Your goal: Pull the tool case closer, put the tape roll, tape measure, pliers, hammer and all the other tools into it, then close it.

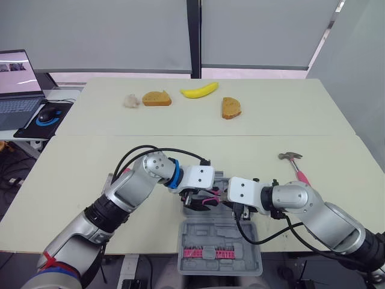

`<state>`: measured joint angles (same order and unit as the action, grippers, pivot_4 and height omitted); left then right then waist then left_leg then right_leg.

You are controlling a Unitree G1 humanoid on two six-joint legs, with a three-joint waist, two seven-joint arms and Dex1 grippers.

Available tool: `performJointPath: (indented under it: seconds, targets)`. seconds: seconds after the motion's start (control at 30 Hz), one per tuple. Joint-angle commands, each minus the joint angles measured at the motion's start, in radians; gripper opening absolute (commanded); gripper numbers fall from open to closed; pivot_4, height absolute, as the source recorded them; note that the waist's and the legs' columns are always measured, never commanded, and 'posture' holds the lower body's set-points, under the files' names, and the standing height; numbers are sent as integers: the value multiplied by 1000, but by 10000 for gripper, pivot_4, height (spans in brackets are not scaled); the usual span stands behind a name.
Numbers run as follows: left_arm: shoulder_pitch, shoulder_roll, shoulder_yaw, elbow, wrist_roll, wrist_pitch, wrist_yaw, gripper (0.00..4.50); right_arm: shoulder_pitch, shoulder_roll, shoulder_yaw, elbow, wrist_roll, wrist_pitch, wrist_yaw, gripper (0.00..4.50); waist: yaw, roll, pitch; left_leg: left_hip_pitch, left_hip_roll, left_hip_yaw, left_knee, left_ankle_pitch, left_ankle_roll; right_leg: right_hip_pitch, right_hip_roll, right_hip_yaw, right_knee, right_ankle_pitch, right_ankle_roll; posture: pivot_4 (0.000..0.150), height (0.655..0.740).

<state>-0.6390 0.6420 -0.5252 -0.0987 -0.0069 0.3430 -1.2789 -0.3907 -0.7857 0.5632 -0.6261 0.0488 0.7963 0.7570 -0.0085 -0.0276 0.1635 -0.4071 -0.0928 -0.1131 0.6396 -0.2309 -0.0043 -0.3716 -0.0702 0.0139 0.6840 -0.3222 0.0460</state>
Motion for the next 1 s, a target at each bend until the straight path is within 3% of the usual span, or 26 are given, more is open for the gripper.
performJointPath:
  seconds: [0.03, 0.17, 0.47, 1.0]
  targets:
    - [38, 70, 124, -22, -95, -74, -63, 45000, 7, -13, -74, -52, 21, -19, 25, 12599, -3, 0, 0, 0, 0, 0, 0, 0, 0, 0, 0, 0, 0, 0, 0, 1500, 7400]
    - [130, 173, 243, -24, -180, -170, -126, 45000, 11, -47, -126, -78, 56, -9, 76, 12599, -16, 1, 0, 0, 0, 0, 0, 0, 0, -1, 0, 0, 0, 0, 0, 1500, 7400]
    - [307, 258, 373, -4, -235, -347, -167, 45000, -44, -126, -82, -9, 3, -70, 180, 12599, -18, 1, 1, -1, 0, 0, 0, 0, 1, -1, 0, 0, 0, 0, 0, 1500, 7400]
    - [436, 271, 417, -35, -241, -448, -124, 45000, -132, 71, 88, 248, -150, -147, 200, 12599, -20, 2, 1, -1, 0, 0, 0, 0, 1, -3, 0, 0, 0, 0, 0, 1500, 7400]
